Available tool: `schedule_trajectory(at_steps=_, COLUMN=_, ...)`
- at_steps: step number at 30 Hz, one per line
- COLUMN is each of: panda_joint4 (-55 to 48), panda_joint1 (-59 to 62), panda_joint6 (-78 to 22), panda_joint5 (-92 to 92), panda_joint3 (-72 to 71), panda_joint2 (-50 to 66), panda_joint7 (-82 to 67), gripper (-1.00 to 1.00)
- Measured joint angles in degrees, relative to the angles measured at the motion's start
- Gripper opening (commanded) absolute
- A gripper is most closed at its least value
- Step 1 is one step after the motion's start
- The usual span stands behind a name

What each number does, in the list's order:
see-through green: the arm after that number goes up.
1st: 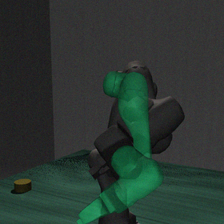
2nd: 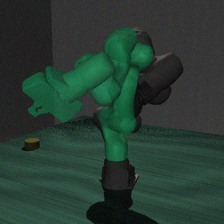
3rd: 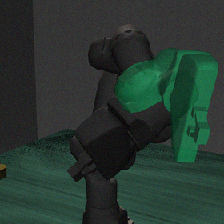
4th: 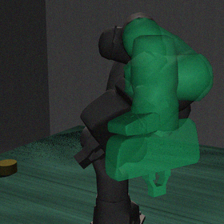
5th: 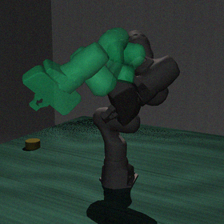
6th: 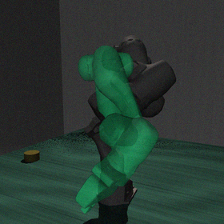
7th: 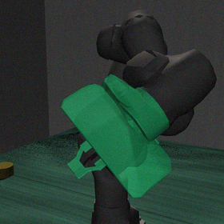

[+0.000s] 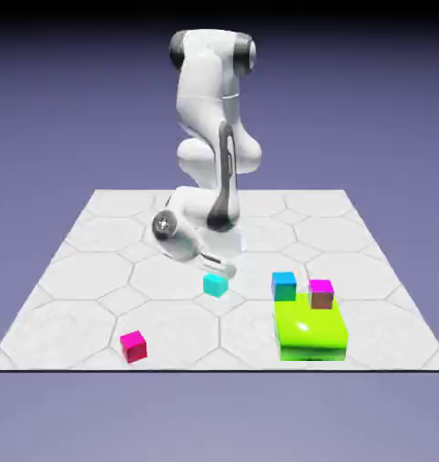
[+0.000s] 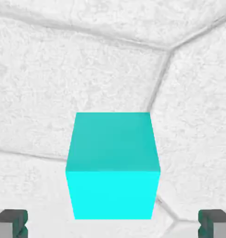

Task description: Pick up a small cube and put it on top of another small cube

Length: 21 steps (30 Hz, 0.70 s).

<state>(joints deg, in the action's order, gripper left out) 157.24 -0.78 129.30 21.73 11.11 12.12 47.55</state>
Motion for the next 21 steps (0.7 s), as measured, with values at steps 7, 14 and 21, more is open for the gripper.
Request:
schedule_trajectory(at_steps=7, panda_joint4=-0.8, panda_joint1=-0.1, panda_joint6=-3.4, panda_joint5=-2.2, panda_joint3=1.3, panda_joint2=-2.9, panda_joint7=1.5, gripper=-1.0)
schedule_trajectory(at_steps=14, panda_joint4=-2.9, panda_joint1=4.2, panda_joint6=-7.8, panda_joint5=6.7, panda_joint3=-7.7, panda_joint2=-12.3, panda_joint7=16.9, gripper=-1.0)
schedule_trajectory(at_steps=21, panda_joint4=-4.5, panda_joint1=11.1, panda_joint6=-8.5, panda_joint5=21.9, panda_joint3=-21.8, panda_joint2=-20.3, panda_joint7=34.3, gripper=-1.0)
